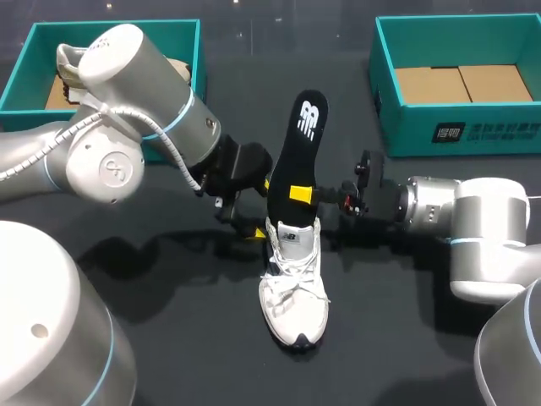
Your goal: Take the shoe out of the shoebox, open the shoe tongue, remove and reinsert the insole, then place the shoe into the shoebox
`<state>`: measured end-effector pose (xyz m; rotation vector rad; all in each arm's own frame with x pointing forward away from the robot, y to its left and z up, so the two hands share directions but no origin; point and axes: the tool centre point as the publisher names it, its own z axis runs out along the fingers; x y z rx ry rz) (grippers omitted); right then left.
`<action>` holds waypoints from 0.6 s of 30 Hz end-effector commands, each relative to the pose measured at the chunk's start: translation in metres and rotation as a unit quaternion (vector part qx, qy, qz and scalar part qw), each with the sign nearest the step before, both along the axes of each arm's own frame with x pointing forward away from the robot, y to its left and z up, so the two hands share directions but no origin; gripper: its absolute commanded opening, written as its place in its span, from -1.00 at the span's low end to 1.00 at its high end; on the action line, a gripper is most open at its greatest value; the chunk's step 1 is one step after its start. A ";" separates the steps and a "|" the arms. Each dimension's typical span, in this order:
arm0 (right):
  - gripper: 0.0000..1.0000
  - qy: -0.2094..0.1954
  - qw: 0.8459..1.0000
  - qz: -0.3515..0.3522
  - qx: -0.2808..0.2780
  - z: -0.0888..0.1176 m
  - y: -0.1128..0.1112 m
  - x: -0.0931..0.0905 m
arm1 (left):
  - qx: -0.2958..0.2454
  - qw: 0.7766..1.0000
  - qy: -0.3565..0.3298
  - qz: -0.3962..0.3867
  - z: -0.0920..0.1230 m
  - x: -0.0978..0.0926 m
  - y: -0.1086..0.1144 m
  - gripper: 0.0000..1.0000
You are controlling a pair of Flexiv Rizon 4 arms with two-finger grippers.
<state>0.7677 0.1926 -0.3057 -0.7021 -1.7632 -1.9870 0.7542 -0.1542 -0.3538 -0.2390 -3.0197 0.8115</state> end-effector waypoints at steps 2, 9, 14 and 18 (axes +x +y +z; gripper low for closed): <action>-1.00 0.001 1.000 0.010 0.000 -0.003 -0.001 0.003 | 0.000 1.000 0.001 -0.001 -0.001 0.001 -0.001 1.00; -1.00 0.001 1.000 0.010 0.000 -0.003 -0.001 0.003 | 0.000 1.000 0.001 -0.001 -0.001 0.001 -0.001 1.00; -1.00 0.001 1.000 0.011 0.003 -0.005 -0.001 0.003 | 0.000 1.000 0.001 -0.001 -0.001 0.001 -0.001 1.00; -1.00 0.007 1.000 0.006 0.014 -0.015 -0.003 -0.006 | 0.000 1.000 0.001 -0.001 -0.001 0.001 -0.001 1.00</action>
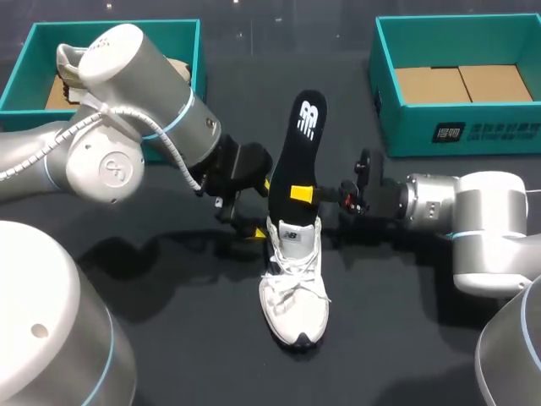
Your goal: Take the shoe out of the shoebox, open the shoe tongue, remove and reinsert the insole, then place the shoe into the shoebox
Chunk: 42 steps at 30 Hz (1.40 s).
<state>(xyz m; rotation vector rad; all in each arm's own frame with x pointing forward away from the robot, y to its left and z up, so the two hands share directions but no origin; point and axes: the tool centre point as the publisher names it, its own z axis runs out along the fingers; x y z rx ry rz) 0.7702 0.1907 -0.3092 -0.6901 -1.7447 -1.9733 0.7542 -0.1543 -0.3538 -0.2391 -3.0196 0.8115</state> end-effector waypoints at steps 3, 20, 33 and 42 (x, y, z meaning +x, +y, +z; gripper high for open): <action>-1.00 0.006 1.000 -0.009 0.012 -0.017 -0.002 -0.014 | 0.000 1.000 0.001 -0.003 -0.001 0.000 -0.002 1.00; -1.00 0.044 0.999 -0.010 0.001 -0.033 0.003 -0.029 | 0.001 1.000 0.004 -0.010 -0.003 0.000 -0.005 1.00; -1.00 0.084 0.996 -0.011 -0.036 -0.033 0.003 -0.034 | 0.001 1.000 0.004 -0.010 -0.003 0.000 -0.005 1.00; -1.00 0.092 0.995 0.006 -0.048 -0.044 0.005 -0.046 | 0.001 1.000 0.004 -0.010 -0.003 0.000 -0.005 1.00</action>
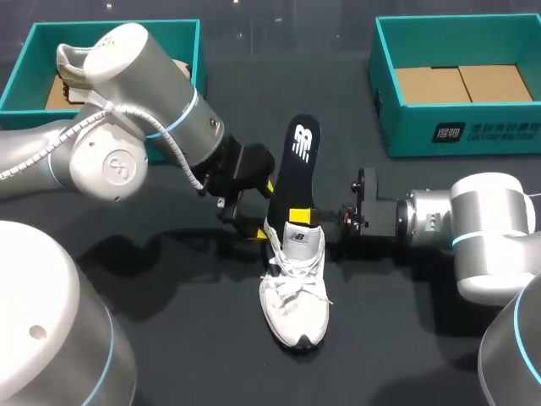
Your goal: Take the shoe out of the shoebox, open the shoe tongue, remove and reinsert the insole, then place the shoe into the shoebox
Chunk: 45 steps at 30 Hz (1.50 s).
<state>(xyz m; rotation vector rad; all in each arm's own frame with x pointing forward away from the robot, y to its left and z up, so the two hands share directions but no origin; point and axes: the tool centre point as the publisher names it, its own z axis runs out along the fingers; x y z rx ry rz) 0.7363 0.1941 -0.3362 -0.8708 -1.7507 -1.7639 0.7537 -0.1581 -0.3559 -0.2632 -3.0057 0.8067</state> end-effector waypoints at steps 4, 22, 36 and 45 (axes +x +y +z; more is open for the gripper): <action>-1.00 0.008 1.000 0.014 0.005 -0.025 0.003 -0.015 | 0.000 1.000 0.000 -0.001 -0.001 0.000 -0.001 1.00; -0.55 -0.017 0.999 0.032 -0.014 -0.010 0.003 -0.015 | 0.000 1.000 0.000 -0.001 -0.001 0.000 -0.001 1.00; -0.24 -0.049 0.998 0.043 -0.022 0.005 0.003 -0.007 | 0.000 1.000 0.000 -0.001 -0.001 0.000 -0.001 1.00; -0.19 -0.062 0.997 0.047 -0.024 0.012 0.006 -0.002 | 0.000 1.000 0.000 -0.001 -0.001 0.000 -0.001 1.00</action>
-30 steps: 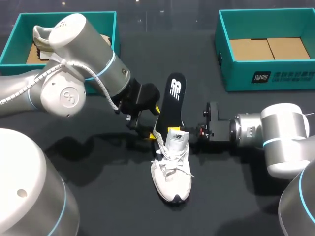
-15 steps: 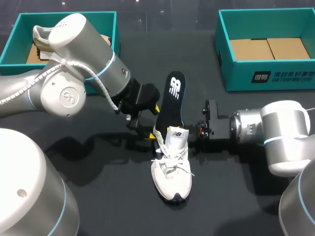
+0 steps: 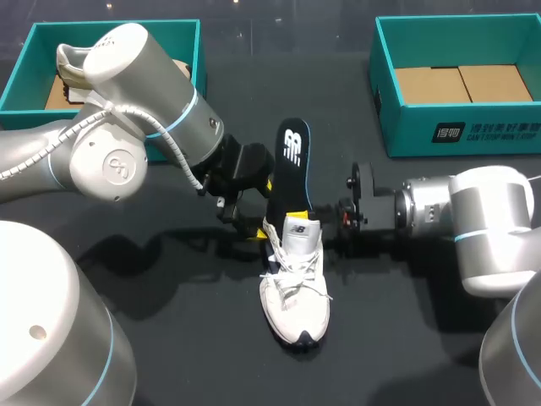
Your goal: Take the shoe out of the shoebox, open the shoe tongue, remove and reinsert the insole, then place the shoe into the shoebox
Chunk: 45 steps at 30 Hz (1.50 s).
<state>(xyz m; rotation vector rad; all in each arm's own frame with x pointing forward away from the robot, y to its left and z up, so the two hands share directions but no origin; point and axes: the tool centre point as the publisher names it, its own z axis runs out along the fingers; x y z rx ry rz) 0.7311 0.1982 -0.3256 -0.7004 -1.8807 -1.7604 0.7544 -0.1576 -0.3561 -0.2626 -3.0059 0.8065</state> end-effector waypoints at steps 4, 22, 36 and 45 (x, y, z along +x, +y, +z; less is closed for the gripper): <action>-0.15 -0.002 1.000 -0.001 -0.005 0.002 0.001 0.006 | 0.000 1.000 0.000 -0.001 -0.001 0.000 -0.001 1.00; -0.15 -0.019 0.999 -0.029 -0.025 0.007 -0.011 0.018 | 0.000 1.000 0.000 -0.001 -0.001 0.000 -0.001 1.00; -0.15 -0.033 0.999 -0.009 -0.041 0.015 -0.003 0.033 | 0.000 1.000 0.000 -0.001 -0.001 0.000 -0.001 1.00; -0.27 -0.044 0.998 0.000 -0.046 0.024 0.007 0.040 | 0.000 1.000 0.000 -0.001 -0.001 0.000 -0.001 1.00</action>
